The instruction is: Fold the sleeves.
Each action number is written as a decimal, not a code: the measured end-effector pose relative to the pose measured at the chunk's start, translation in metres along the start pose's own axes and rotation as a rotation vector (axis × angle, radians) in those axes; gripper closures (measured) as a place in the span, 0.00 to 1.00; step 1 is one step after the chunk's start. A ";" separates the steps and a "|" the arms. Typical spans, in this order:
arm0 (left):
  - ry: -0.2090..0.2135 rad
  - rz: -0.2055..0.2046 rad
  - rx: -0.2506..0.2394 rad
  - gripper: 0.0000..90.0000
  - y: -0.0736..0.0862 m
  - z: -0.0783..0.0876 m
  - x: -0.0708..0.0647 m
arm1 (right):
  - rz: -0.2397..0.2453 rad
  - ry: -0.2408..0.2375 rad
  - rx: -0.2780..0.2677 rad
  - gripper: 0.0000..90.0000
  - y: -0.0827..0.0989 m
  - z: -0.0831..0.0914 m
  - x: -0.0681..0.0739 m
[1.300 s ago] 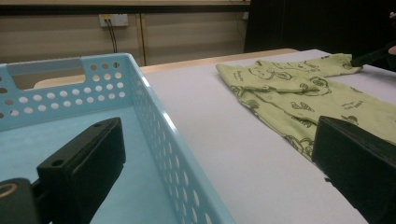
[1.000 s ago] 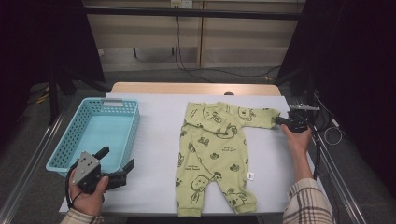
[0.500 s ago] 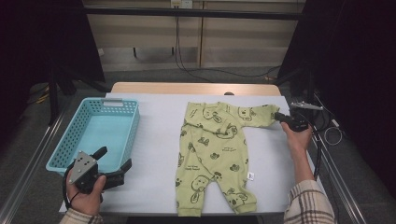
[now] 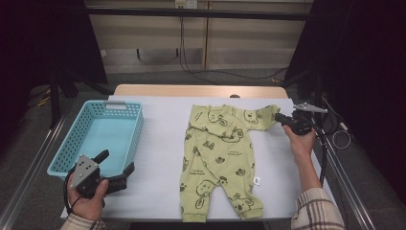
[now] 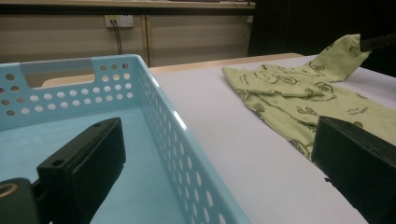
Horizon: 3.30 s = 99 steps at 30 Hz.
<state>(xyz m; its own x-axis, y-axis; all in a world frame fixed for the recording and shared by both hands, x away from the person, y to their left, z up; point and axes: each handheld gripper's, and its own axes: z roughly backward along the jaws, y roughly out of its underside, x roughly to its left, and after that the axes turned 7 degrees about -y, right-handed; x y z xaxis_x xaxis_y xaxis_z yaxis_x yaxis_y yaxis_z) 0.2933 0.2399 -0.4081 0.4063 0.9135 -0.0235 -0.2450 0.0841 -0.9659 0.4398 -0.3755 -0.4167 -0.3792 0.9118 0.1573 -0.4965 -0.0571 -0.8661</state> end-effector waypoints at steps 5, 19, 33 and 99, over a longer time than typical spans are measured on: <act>0.010 -0.015 0.005 0.03 0.000 -0.001 -0.001 | 0.012 -0.025 -0.013 0.96 -0.004 0.000 0.010; 0.016 -0.018 0.008 0.03 0.000 -0.002 -0.001 | 0.050 -0.085 -0.040 0.96 -0.011 -0.003 0.028; 0.027 -0.028 0.013 0.03 0.001 -0.003 -0.003 | 0.075 -0.129 -0.079 0.96 -0.019 -0.004 0.044; 0.044 -0.045 0.020 0.03 0.001 -0.006 -0.006 | 0.180 -0.281 -0.003 0.96 -0.028 -0.055 0.122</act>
<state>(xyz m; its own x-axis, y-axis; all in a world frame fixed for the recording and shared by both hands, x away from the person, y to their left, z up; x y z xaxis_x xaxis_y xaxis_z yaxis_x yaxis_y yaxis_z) 0.2958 0.2324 -0.4099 0.4558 0.8900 0.0080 -0.2426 0.1329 -0.9610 0.4502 -0.2408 -0.3993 -0.6617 0.7392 0.1257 -0.3993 -0.2055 -0.8935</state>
